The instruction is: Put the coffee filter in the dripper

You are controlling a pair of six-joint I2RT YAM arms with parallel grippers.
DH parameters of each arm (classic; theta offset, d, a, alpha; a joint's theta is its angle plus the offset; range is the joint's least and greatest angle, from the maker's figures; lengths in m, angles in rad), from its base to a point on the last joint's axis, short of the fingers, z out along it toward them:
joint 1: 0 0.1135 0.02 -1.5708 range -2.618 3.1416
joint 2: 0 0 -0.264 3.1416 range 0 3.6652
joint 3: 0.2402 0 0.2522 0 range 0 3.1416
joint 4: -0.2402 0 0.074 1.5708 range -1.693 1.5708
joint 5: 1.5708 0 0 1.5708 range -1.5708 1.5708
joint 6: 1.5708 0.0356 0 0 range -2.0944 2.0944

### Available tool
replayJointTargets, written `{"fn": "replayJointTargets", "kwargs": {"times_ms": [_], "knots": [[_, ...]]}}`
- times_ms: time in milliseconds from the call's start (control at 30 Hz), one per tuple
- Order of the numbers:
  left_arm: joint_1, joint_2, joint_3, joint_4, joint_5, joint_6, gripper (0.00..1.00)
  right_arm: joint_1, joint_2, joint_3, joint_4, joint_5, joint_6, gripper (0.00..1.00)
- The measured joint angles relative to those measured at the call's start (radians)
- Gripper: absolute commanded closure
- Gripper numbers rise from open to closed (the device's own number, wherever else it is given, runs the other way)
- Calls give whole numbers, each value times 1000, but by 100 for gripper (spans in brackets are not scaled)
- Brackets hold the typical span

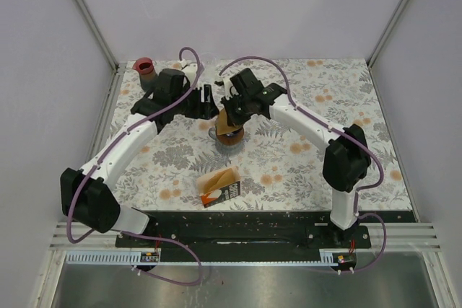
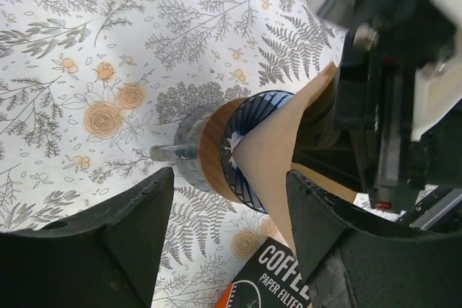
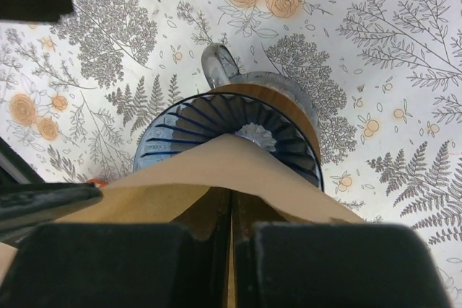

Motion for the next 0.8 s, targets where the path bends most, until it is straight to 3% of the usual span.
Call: {"fn": "replayJointTargets", "kwargs": {"times_ms": [267,800], "knots": [[90,-27,1,-2,41,-31,35,56,94,128,-106,65,-55,100],[96,-63,-74,3,67,-105,37,91,229,223,-259,155,-87,100]]}}
